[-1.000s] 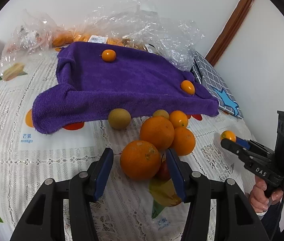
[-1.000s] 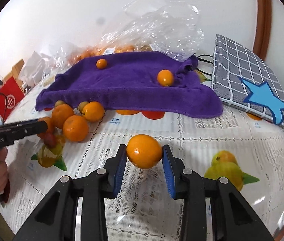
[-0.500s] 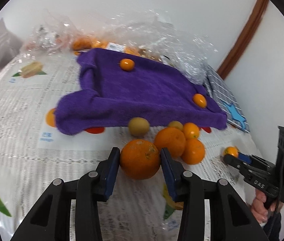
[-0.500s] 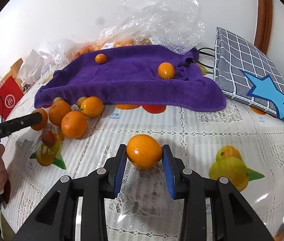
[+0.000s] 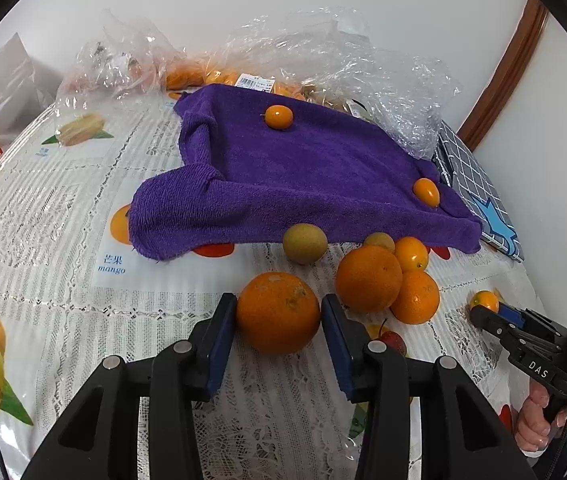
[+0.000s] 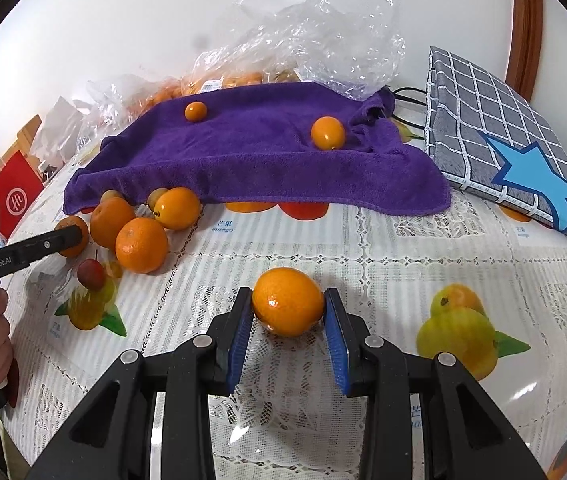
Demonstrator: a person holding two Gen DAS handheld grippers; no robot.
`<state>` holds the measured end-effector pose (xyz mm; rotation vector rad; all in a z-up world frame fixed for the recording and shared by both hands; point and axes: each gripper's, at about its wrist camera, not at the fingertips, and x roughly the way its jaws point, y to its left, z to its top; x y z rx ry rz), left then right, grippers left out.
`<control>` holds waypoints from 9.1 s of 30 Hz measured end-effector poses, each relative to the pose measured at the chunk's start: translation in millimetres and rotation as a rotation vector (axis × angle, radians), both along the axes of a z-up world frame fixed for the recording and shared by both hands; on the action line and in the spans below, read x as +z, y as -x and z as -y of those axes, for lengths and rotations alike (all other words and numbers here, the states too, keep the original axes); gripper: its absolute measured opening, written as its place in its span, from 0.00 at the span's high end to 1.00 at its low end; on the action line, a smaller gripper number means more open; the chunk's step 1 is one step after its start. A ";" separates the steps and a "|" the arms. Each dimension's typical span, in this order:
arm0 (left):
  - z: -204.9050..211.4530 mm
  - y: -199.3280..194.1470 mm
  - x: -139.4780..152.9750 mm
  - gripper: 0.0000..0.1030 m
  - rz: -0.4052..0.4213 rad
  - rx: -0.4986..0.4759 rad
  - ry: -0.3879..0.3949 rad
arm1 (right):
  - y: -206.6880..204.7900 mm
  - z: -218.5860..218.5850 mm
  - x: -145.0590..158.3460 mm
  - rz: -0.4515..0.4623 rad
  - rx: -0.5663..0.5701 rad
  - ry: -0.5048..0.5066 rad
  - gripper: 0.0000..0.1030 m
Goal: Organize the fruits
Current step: 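Carry the large orange in the left gripper onto the towel while the right carries its orange, then open the right gripper onto the towel while the left releases the large orange, then lift both open grippers away from the towel, then grasp a large round orange with the right gripper while the left grasps a brown round fruit, then carry the large orange in the right gripper over the towel while the left carries the brown fruit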
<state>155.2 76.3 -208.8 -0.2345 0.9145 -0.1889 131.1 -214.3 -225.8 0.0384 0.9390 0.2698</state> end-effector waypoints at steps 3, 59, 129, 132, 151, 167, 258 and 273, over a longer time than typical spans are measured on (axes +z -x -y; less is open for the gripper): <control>-2.5 0.9 0.1 0.62 0.004 0.004 0.013 | -0.3 -0.6 -0.2 -0.001 0.000 0.002 0.66; -14.6 -115.1 59.2 0.62 0.057 0.182 -0.063 | -125.4 -21.7 32.8 0.046 0.045 -0.015 0.66; 35.0 -28.1 110.8 0.53 0.257 0.098 -0.276 | -8.6 1.8 96.3 0.190 -0.036 -0.004 0.39; 34.2 -10.1 107.8 0.53 0.249 0.120 -0.279 | 11.1 10.6 91.6 0.179 -0.052 -0.009 0.39; -18.2 24.2 57.0 0.53 0.101 0.202 -0.229 | 35.6 -3.3 53.1 0.106 -0.030 -0.037 0.47; -58.7 15.4 31.5 0.53 0.038 0.176 -0.227 | -11.3 -88.1 9.8 0.006 0.100 -0.062 0.47; -9.5 -0.4 50.8 0.73 0.139 0.049 0.073 | 10.1 11.6 33.0 0.074 -0.052 0.017 0.61; -20.3 -32.1 78.0 0.73 0.172 0.101 0.071 | -24.1 19.6 62.7 0.135 -0.067 -0.005 0.61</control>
